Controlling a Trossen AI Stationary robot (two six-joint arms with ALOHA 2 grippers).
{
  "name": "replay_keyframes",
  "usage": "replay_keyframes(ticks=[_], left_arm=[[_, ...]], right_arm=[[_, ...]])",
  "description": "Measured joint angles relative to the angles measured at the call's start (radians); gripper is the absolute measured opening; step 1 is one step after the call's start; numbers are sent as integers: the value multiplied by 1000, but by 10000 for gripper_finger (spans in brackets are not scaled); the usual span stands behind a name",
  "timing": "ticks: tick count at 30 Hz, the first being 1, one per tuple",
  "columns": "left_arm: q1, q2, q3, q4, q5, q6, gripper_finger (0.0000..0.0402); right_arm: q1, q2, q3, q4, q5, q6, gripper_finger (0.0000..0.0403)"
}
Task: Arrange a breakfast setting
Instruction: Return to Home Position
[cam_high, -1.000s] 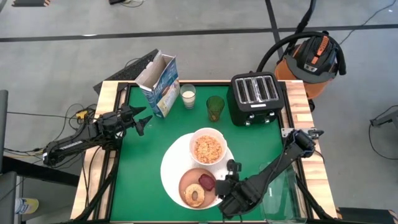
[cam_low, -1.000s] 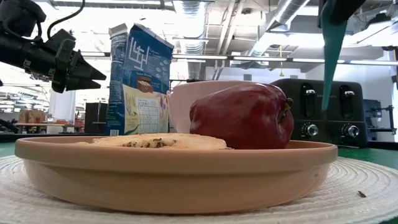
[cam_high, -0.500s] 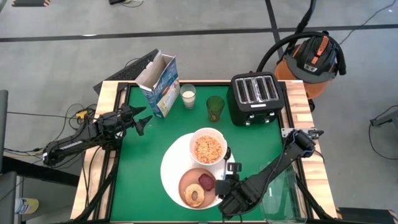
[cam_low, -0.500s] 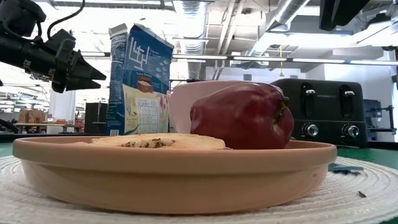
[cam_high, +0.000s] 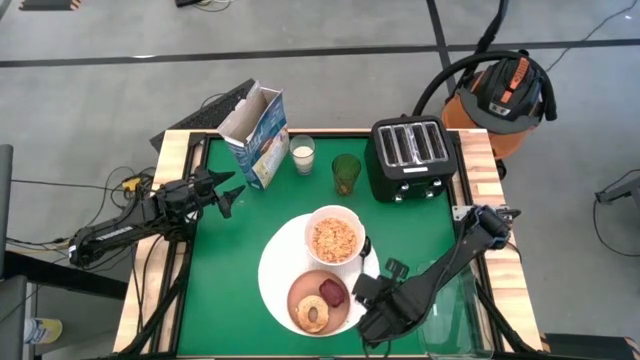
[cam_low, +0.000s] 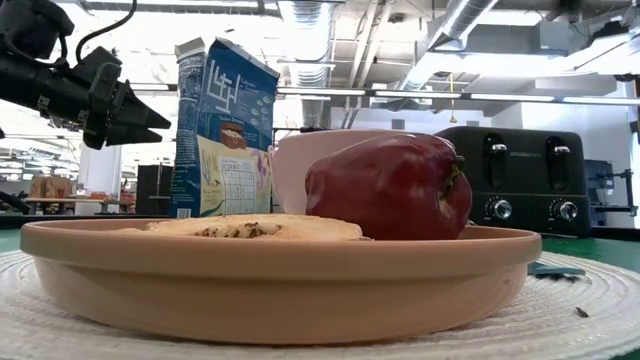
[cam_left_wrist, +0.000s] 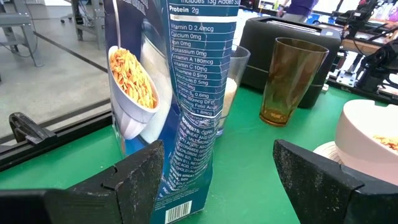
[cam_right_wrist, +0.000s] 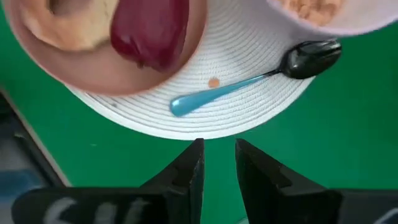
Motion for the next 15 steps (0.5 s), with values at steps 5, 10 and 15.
replay_keyframes(ticks=[5, 10, 15], left_arm=[[0, 0, 0, 0, 0, 0, 288], [0, 0, 0, 0, 0, 0, 288], [0, 0, 0, 0, 0, 0, 288]], right_arm=[[0, -125, 44, 68, 117, -142, 113], [-2, -282, 44, 178, 234, -443, 113], [-28, -428, 45, 192, 283, -667, 113]])
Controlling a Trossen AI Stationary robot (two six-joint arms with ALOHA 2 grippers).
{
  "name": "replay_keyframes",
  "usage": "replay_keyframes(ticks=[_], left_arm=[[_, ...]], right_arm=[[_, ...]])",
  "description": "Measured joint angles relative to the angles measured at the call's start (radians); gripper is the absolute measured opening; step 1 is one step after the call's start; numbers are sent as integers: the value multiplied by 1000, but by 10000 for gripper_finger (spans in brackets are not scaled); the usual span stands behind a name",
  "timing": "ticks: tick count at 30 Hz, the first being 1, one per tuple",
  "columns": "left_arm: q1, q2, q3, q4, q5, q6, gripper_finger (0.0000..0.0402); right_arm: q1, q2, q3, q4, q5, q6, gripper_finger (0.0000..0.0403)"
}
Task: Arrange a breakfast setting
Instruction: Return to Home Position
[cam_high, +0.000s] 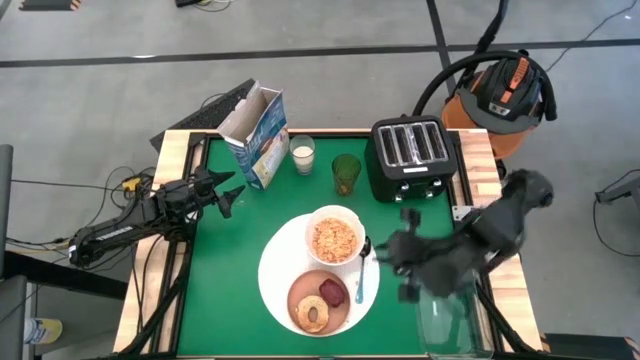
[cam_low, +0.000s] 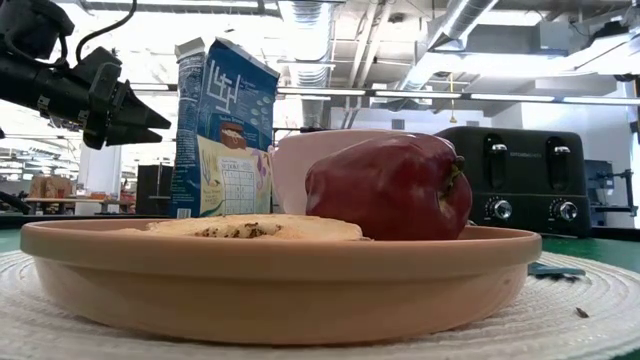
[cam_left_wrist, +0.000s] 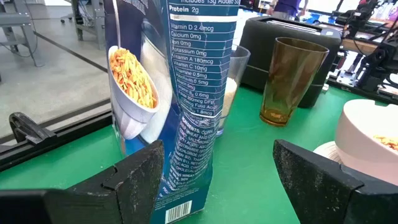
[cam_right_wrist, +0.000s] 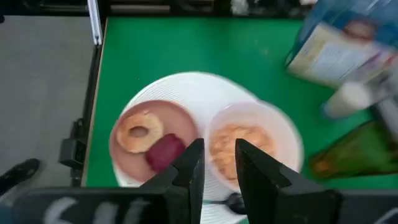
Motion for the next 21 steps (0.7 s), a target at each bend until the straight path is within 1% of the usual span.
replay_keyframes(ticks=[4, 8, 11, 14, 18, 19, 21], left_arm=[[0, 0, 0, 0, 0, 0, 288], [0, 0, 0, 0, 0, 0, 288], [0, 0, 0, 0, 0, 0, 288], [0, 0, 0, 0, 0, 0, 288], [0, 0, 0, 0, 0, 0, 288], [0, 0, 0, 0, 0, 0, 288], [0, 0, 0, 0, 0, 0, 288]], right_arm=[[-45, -113, -15, 11, 2, -127, 113], [-107, -261, -132, 99, -51, -240, 113], [-163, -393, -294, 219, -131, -288, 113], [-214, -532, -498, 422, -236, -314, 113], [-243, -685, -772, 722, -473, -380, 113], [-246, -713, -833, 786, -508, -395, 113], [-247, -766, -946, 875, -527, -403, 113]])
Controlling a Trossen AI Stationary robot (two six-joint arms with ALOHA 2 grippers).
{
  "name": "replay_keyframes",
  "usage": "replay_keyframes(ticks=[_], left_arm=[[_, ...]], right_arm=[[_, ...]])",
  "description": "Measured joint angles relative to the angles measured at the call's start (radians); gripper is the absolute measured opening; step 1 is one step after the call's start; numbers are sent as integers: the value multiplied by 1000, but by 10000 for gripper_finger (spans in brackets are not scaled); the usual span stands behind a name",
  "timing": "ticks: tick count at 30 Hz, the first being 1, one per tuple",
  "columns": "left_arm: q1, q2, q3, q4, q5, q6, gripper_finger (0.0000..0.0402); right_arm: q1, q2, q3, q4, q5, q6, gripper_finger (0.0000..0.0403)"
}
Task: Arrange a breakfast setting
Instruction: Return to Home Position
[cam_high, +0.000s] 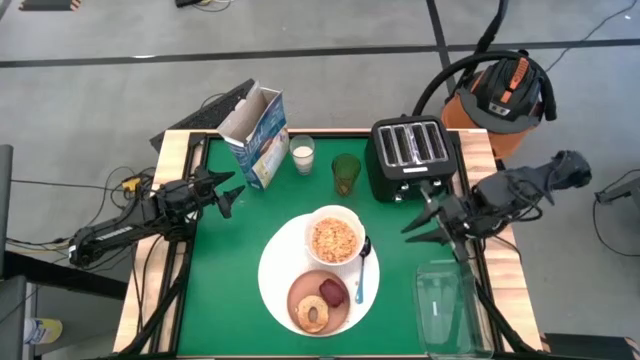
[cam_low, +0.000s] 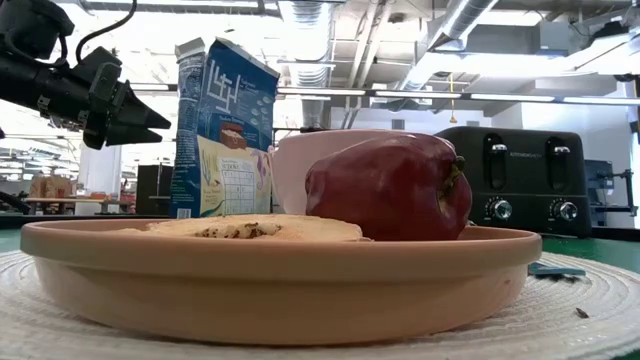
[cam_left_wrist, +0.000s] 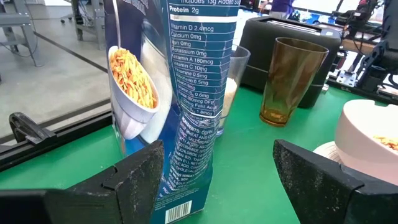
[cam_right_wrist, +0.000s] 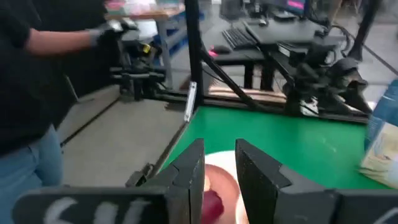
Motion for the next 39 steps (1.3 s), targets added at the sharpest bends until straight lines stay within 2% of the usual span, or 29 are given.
replay_keyframes(ticks=[7, 17, 22, 28, 39], left_arm=[[0, 0, 0, 0, 0, 0, 288], [0, 0, 0, 0, 0, 0, 288], [0, 0, 0, -1, 0, 0, 288], [0, 0, 0, -1, 0, 0, 288], [0, 0, 0, 0, 0, 0, 288]], right_arm=[[-2, -104, -290, 122, 7, 107, 113], [-3, -134, -556, 403, 8, 89, 113], [-3, -134, -682, 539, 7, 152, 113], [1, -136, -769, 633, 7, 168, 113], [-1, -220, -882, 644, 5, 176, 113]])
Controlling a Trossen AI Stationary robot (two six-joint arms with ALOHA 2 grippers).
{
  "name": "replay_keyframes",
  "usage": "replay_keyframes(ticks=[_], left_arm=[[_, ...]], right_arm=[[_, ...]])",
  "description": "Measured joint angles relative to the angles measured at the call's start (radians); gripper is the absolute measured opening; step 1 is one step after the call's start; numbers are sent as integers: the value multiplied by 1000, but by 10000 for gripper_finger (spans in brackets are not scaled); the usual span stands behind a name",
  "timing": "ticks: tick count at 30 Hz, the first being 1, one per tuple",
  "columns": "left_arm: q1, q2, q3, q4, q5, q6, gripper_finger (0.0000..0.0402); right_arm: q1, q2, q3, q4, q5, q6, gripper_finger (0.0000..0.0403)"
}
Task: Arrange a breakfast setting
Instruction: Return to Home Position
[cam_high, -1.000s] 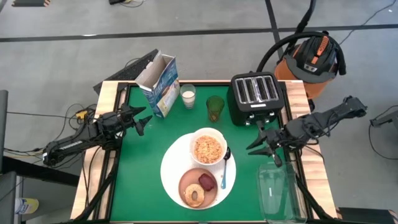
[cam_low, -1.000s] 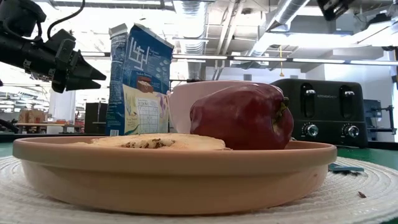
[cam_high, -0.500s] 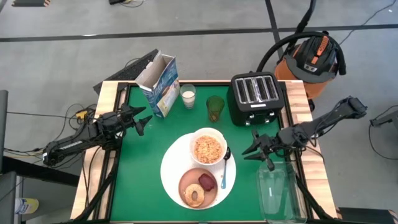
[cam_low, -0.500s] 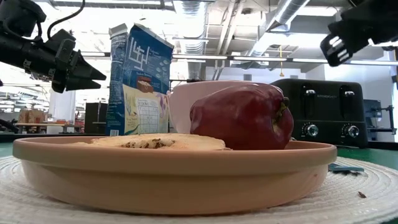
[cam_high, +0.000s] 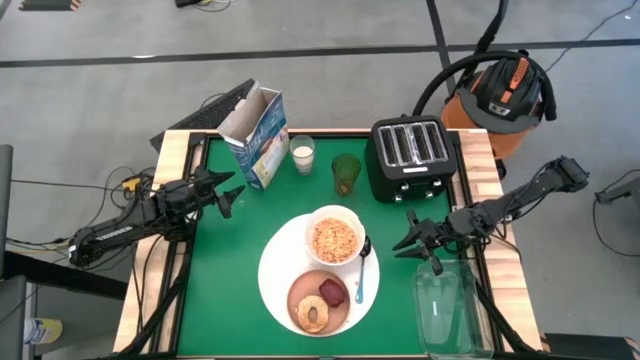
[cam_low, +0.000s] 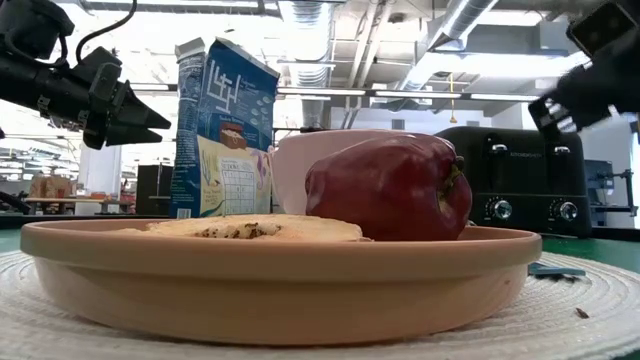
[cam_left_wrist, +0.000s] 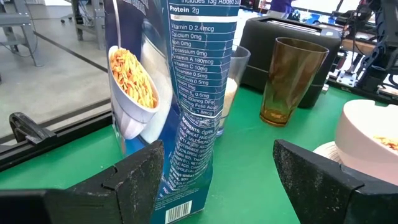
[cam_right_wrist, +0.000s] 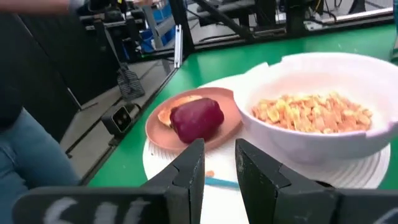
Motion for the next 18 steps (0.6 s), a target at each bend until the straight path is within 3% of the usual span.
replay_keyframes(ticks=[13, 18], left_arm=[[0, 0, 0, 0, 0, 0, 288], [0, 0, 0, 1, 0, 0, 288]], right_arm=[[-12, -64, -103, -60, 1, 130, 113], [-12, -63, -104, -192, 1, 293, 113]])
